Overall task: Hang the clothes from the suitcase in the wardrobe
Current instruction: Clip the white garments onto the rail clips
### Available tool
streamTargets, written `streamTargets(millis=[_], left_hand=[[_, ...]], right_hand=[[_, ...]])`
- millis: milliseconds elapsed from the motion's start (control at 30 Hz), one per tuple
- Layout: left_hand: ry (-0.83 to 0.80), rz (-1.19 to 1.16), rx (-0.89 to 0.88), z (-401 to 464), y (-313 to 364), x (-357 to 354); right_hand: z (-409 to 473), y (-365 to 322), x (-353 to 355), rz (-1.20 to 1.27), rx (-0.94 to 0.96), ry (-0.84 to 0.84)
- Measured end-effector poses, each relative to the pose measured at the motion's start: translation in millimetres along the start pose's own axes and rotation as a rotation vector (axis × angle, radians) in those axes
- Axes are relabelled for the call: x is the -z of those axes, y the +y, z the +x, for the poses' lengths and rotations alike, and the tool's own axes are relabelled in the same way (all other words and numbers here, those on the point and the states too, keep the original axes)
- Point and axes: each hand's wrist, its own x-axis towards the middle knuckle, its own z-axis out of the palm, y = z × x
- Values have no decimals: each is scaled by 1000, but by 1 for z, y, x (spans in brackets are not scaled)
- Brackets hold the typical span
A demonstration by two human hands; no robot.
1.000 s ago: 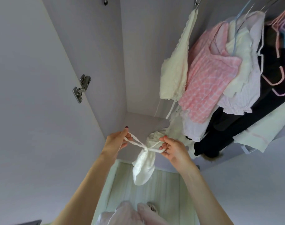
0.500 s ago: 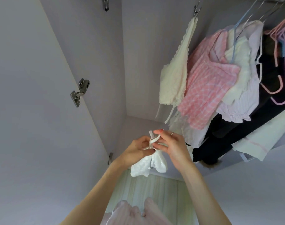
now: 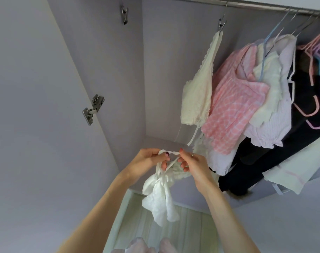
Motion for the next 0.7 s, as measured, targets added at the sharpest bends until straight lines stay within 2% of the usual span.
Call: streamTargets(millis=[267,433,700], left_hand=[[328,61,31,14,21,16],[498,-103,28,21,32,33],[638,-145,-53,52,59,82]], right_hand=[[34,-19,1,-99,8,-167],[73,-43,-8,-142,51,-210],[142,-111,-65,-257,178,-267]])
